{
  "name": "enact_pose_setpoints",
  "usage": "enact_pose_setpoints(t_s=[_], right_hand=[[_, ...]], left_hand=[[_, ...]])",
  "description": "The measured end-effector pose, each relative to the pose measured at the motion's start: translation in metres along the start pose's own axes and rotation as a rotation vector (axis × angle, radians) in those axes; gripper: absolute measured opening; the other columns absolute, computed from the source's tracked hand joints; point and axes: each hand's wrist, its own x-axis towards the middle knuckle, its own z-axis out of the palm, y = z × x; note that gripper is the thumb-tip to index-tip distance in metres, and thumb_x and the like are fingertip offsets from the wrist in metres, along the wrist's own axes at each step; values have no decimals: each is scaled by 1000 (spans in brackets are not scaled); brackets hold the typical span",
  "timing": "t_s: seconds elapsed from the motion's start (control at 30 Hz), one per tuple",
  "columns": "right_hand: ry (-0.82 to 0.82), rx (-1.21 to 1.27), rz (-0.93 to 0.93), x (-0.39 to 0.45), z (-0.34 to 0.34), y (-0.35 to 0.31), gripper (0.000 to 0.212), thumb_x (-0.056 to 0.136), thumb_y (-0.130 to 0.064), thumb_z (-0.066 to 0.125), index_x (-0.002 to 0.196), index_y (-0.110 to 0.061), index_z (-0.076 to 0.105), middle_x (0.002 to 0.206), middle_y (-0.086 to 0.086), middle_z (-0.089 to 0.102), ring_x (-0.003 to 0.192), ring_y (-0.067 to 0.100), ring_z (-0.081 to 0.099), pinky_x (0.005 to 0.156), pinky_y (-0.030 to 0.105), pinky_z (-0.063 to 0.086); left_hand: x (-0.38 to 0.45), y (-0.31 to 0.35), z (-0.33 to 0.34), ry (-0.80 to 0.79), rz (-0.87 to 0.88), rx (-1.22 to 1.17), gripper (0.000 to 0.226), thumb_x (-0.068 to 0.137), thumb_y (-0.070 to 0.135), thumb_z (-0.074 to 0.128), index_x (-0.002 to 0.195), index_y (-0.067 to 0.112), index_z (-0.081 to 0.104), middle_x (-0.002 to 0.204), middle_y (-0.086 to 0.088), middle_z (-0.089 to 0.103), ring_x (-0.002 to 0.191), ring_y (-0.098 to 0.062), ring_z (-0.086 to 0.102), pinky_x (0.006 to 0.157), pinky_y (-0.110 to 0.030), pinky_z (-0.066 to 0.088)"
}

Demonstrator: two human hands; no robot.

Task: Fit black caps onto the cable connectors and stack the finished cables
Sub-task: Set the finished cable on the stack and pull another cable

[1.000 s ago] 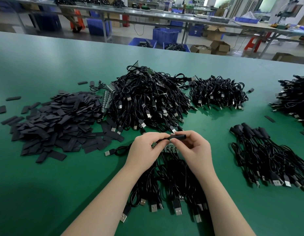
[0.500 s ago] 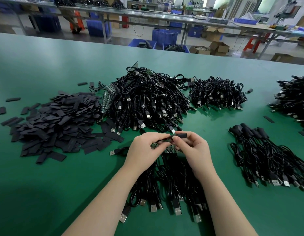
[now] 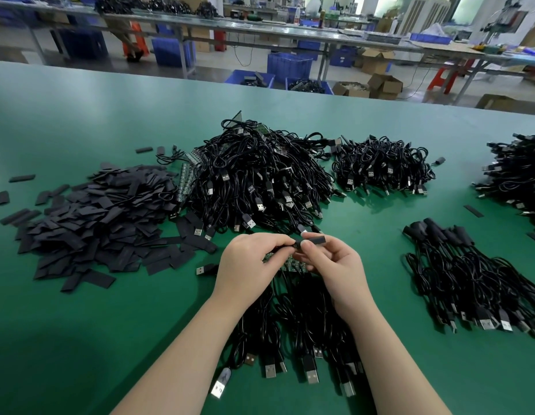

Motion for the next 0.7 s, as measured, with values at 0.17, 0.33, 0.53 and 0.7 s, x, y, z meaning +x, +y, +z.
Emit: enact_pose_setpoints(t_s=[0.17, 0.33, 0.53, 0.7], right_hand=[[17, -34, -6, -2, 0, -1, 13, 87, -9, 73, 87, -20, 79, 82, 6, 77, 75, 10, 73, 66, 13, 51], [20, 35, -6, -2, 1, -3, 19, 88, -7, 71, 81, -22, 81, 91, 3, 78, 69, 4, 70, 64, 12, 51], [21, -64, -18, -3, 3, -1, 17, 85, -11, 74, 82, -27, 81, 80, 3, 77, 75, 7, 72, 67, 11, 50], [27, -15, -29, -2, 2, 1, 17, 88, -5, 70, 81, -18, 78, 79, -2, 77, 70, 3, 69, 63, 10, 49]], left_hand=[[0, 0, -1, -1, 13, 10, 14, 85, 29, 68, 96, 26, 77, 93, 17, 73, 93, 1, 62, 85, -31, 50], [-1, 3, 0, 17, 13, -38, 13, 81, 20, 77, 94, 23, 78, 92, 16, 73, 95, 0, 62, 87, -34, 51], [-3, 4, -1, 56, 12, -46, 13, 81, 18, 77, 93, 22, 79, 89, 15, 74, 91, -1, 63, 83, -35, 53], [-2, 4, 2, 53, 38, -57, 14, 79, 17, 78, 92, 20, 80, 89, 13, 75, 87, -2, 65, 79, -38, 54]])
